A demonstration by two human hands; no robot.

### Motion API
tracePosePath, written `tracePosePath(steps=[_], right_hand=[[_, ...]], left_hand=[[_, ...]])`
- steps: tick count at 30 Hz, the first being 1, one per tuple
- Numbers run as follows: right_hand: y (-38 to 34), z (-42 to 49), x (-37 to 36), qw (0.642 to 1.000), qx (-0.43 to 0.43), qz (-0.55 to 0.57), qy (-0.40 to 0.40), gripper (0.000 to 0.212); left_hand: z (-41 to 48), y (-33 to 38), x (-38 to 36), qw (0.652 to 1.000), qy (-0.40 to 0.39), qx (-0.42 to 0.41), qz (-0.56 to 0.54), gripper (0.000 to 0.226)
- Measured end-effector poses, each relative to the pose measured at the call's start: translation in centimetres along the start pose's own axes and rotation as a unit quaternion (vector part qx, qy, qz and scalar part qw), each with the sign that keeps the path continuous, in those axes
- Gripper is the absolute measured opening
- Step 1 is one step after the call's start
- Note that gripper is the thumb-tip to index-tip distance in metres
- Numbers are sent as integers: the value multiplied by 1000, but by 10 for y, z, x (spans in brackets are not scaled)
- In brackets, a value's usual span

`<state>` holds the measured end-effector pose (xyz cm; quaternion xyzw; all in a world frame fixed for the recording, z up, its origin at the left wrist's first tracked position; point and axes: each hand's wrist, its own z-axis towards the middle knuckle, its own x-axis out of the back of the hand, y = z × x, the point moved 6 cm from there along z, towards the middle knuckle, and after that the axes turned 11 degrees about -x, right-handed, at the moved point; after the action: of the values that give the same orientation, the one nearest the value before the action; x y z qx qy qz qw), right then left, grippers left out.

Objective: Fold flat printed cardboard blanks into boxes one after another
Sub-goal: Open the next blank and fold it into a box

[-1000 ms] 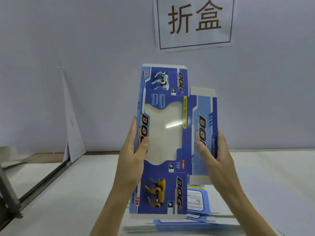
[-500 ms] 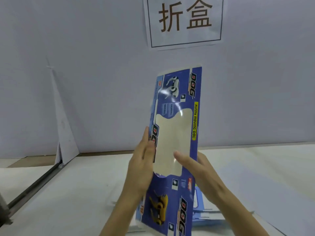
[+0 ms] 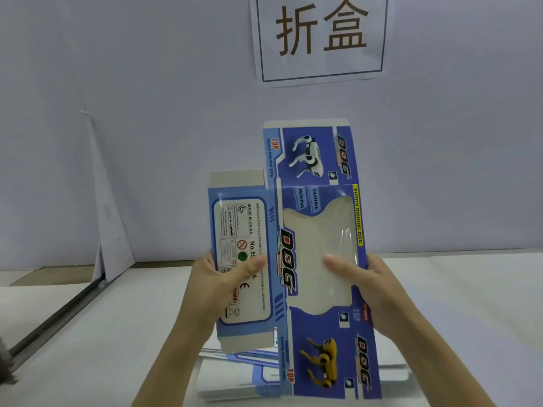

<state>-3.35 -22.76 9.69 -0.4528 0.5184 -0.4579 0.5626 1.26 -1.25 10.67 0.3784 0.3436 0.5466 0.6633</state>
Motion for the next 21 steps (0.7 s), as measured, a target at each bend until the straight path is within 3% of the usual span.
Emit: tracePosePath(steps=[2, 6, 10, 15, 19, 21], right_hand=[[-2, 0, 2, 1000, 3, 14, 17, 36], [-3, 0, 8, 997, 20, 60, 45, 26], [-1, 0, 10, 998, 3, 53, 40, 45], [-3, -3, 5, 997, 14, 49, 60, 49], [-12, -7, -7, 985, 119, -1, 123, 39], [-16, -10, -24, 982, 167, -22, 85, 34]], left_hand=[[0, -1, -1, 1000, -6, 15, -23, 47], [-2, -1, -7, 998, -11, 18, -56, 43], [-3, 2, -8, 999, -12, -1, -40, 49], [-2, -2, -4, 1000, 29, 10, 2, 46], [-9, 16, -16, 983, 59, -85, 152, 67], [-13, 21, -35, 983, -18, -136, 121, 78]])
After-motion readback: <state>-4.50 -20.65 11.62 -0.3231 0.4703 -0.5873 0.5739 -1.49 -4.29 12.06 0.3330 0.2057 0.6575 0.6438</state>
